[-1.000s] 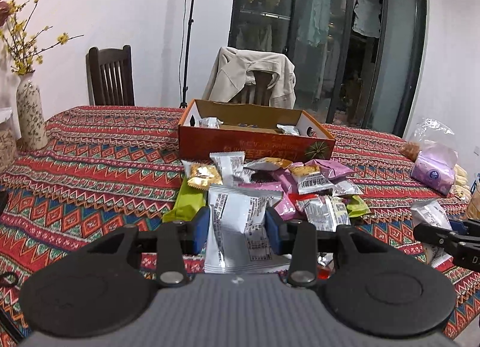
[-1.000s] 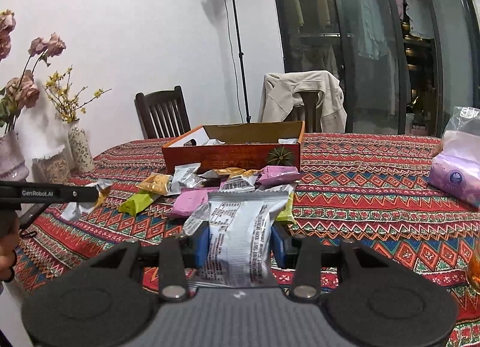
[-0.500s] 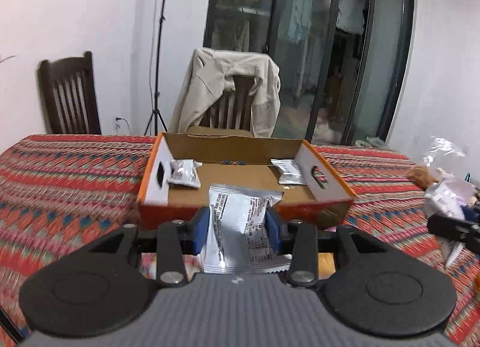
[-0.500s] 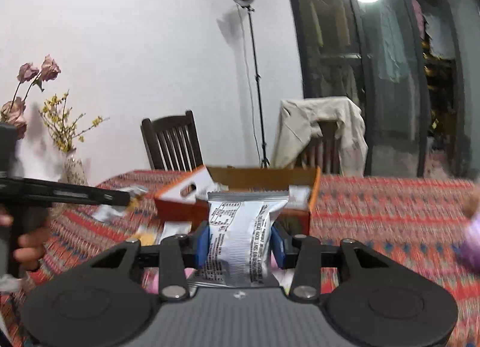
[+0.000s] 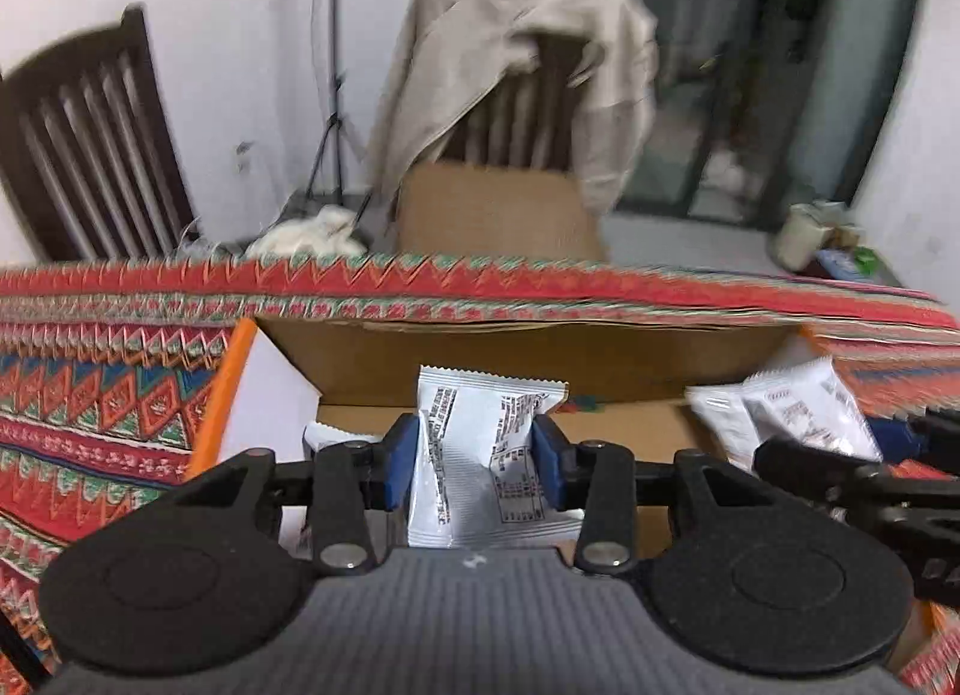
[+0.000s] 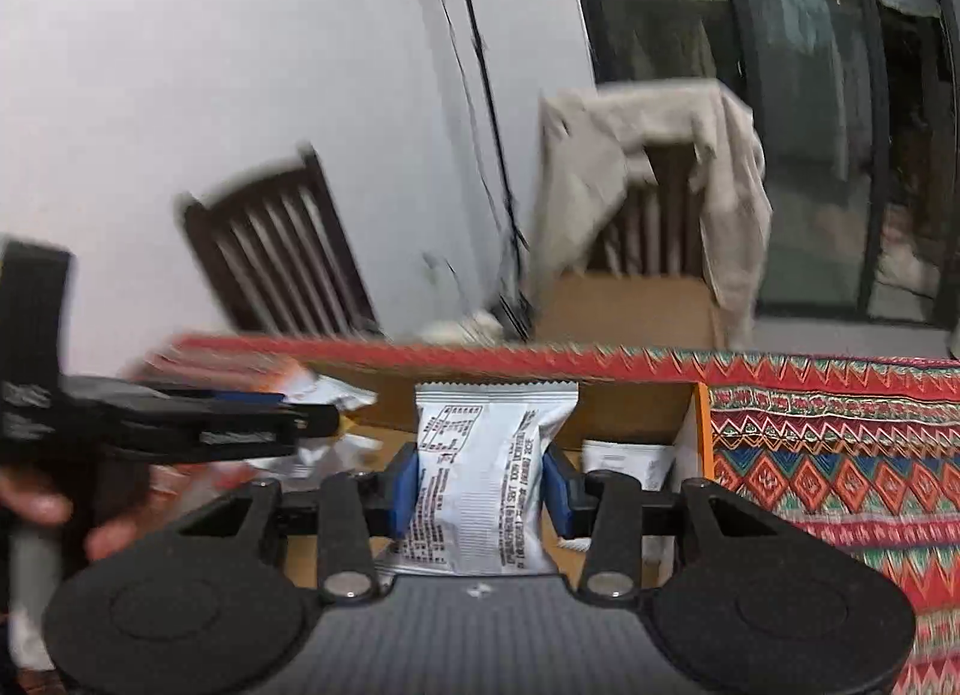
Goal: Organize snacks
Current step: 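Lower both white packets into the cardboard box and release them, then withdraw both grippers from the box toward the snack pile, then grasp a white packet with the left gripper while the right grasps a yellow-printed packet, then carry both packets into the cardboard box and open both grippers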
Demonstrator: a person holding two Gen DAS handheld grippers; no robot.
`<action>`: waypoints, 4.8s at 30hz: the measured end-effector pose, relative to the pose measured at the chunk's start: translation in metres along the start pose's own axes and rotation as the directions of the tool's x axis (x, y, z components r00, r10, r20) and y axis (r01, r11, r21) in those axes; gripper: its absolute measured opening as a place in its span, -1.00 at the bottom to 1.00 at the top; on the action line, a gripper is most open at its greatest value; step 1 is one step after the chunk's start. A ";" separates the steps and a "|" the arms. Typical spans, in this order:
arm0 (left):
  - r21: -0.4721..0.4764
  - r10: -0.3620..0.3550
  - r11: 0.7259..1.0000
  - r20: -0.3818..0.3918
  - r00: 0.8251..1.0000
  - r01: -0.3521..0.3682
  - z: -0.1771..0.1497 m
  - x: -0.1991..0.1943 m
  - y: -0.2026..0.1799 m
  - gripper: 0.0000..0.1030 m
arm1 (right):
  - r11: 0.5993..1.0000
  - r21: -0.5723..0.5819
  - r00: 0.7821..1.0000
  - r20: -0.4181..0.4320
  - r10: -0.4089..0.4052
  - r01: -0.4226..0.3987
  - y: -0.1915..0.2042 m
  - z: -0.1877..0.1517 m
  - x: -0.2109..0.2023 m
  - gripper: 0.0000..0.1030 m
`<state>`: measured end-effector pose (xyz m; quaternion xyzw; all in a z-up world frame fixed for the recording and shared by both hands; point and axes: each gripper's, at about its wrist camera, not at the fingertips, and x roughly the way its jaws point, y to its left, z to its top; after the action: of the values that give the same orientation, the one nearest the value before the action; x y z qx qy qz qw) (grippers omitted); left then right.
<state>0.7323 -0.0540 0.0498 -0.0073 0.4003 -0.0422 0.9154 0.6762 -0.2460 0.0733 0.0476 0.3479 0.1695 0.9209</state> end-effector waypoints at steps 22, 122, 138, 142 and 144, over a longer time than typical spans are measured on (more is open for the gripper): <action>0.078 -0.004 0.997 0.034 0.999 0.001 0.001 -0.082 0.005 0.60 | 0.989 -0.072 0.990 -0.057 -0.130 0.126 0.012 0.016 -0.004 0.56; 0.057 0.093 0.992 0.296 0.951 -0.115 -0.257 -0.189 0.029 -0.62 | 0.984 -0.124 0.982 0.150 -0.112 0.131 0.086 -0.221 -0.146 -0.19; 0.006 0.007 1.000 0.293 0.956 -0.009 -0.326 -0.288 0.023 -0.68 | 0.981 -0.180 0.975 0.220 -0.027 0.068 0.117 -0.276 -0.257 -0.19; 0.015 -0.024 1.000 0.294 0.955 0.021 -0.334 -0.302 0.016 -0.68 | 0.983 -0.176 0.975 0.224 -0.014 0.054 0.118 -0.288 -0.274 -0.18; 0.018 -0.016 1.000 0.306 0.952 0.011 -0.334 -0.306 0.014 -0.68 | 0.983 -0.173 0.974 0.227 -0.014 0.055 0.118 -0.289 -0.277 -0.18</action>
<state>0.2818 -0.0081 0.0462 -0.0089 0.2532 -0.0501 0.9661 0.2599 -0.2399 0.0525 -0.0223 0.2255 0.1773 0.9577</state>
